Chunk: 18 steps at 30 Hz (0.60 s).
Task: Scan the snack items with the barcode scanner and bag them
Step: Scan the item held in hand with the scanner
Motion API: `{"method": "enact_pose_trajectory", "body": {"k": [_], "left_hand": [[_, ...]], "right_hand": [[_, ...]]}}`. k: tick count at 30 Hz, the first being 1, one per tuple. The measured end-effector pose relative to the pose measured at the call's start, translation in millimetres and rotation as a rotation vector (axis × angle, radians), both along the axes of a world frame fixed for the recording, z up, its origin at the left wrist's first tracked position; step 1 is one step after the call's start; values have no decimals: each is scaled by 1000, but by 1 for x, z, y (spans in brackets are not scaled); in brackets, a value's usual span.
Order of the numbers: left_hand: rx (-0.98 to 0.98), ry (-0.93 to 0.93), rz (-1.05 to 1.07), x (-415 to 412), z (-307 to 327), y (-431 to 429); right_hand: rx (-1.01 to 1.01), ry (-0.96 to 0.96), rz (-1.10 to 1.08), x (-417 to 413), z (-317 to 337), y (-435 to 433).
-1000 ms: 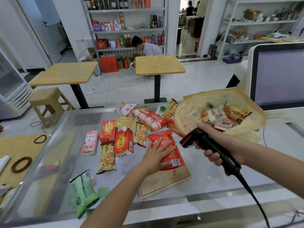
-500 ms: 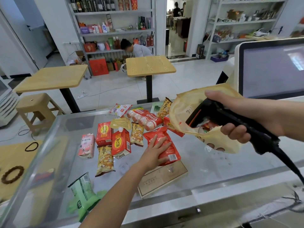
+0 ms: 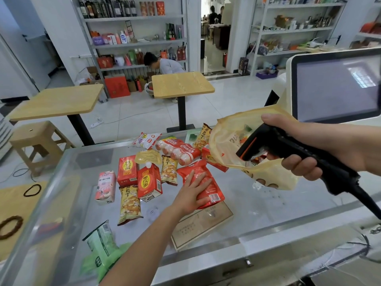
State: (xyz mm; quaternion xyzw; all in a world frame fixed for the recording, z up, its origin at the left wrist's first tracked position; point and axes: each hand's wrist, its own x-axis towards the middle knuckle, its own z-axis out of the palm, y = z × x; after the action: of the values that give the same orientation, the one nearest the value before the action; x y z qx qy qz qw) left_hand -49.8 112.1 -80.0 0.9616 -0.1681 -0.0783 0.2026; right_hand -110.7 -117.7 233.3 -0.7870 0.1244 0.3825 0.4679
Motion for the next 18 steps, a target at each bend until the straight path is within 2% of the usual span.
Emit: {"method": "enact_pose_trajectory", "body": {"k": [18], "left_hand": [[-7,10,9,0,-5,1]], "right_hand": [[147,37,-5,-1,3,5]]}}
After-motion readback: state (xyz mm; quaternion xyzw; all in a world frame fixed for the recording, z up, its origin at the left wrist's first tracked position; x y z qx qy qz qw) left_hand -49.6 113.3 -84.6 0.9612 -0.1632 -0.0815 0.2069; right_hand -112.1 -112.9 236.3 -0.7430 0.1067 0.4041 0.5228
